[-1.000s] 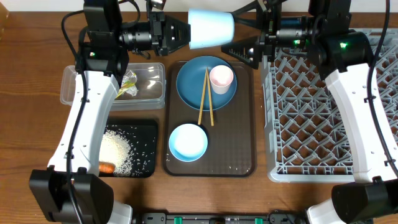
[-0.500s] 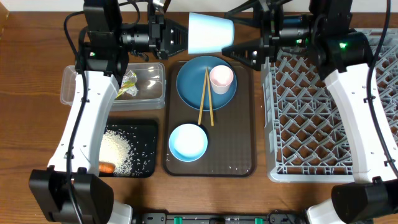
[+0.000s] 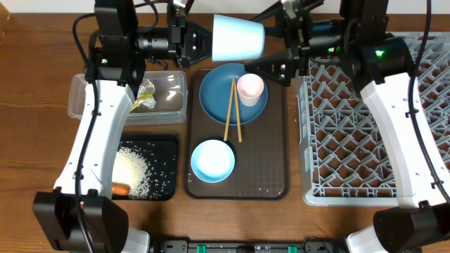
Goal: Sort waste into correct bins and load items into the dishwasher rack
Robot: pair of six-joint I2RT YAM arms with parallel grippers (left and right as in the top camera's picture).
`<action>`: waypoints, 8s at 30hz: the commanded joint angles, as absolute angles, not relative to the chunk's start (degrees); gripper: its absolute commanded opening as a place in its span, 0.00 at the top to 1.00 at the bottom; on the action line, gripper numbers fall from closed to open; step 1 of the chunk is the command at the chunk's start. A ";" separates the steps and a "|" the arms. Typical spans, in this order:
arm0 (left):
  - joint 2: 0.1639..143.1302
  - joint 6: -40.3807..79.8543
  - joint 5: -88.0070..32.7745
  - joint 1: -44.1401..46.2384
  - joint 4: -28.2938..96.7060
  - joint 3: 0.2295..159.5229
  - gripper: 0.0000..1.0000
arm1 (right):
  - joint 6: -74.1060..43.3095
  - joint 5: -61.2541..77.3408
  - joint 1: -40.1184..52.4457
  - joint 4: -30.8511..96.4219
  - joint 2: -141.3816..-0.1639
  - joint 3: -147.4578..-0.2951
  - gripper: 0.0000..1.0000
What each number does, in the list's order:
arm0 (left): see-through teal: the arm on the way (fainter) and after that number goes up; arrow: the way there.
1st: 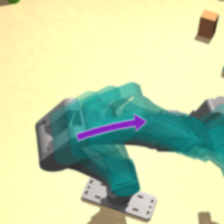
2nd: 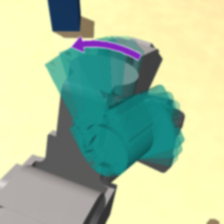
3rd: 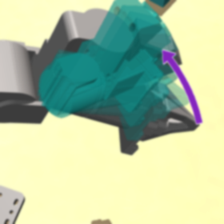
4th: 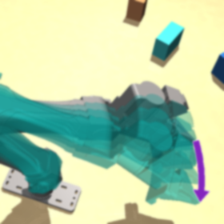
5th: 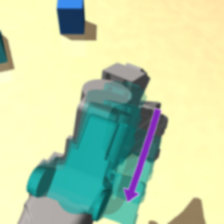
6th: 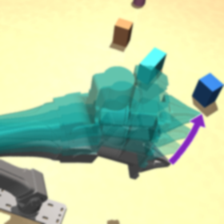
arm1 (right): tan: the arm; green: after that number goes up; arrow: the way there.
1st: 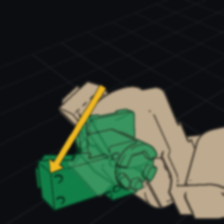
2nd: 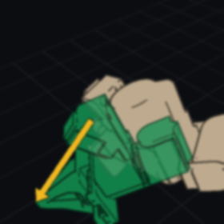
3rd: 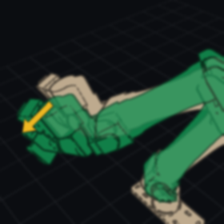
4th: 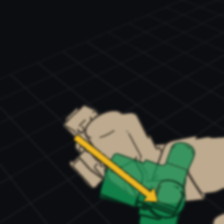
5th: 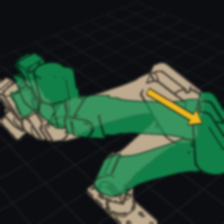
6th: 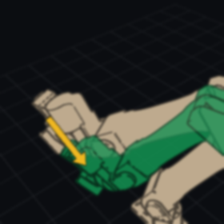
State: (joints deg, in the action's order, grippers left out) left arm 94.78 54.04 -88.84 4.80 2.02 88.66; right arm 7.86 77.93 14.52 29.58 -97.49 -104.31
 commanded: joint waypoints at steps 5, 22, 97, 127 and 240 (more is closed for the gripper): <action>95.09 54.13 -89.97 4.97 1.56 89.82 0.94 | 7.29 79.55 15.22 29.56 -97.51 -105.27 0.16; 95.09 54.13 -90.02 4.97 1.58 89.82 0.94 | 7.33 78.41 17.69 29.52 -97.51 -105.27 0.18; 95.11 48.10 -80.09 -0.73 1.63 87.59 0.63 | -2.04 46.33 9.30 45.76 -97.51 -105.27 0.67; 95.26 48.03 -78.56 -0.71 4.23 87.55 0.63 | -2.15 0.12 -9.15 85.12 -101.82 -113.73 0.68; 105.89 23.40 1.32 27.46 32.32 87.55 0.45 | -3.20 12.51 -5.91 82.54 -109.08 -125.01 0.01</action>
State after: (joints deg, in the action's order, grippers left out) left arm 103.18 24.75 -2.50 27.62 32.34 87.39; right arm -2.42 11.88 -5.67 82.26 -109.23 -124.73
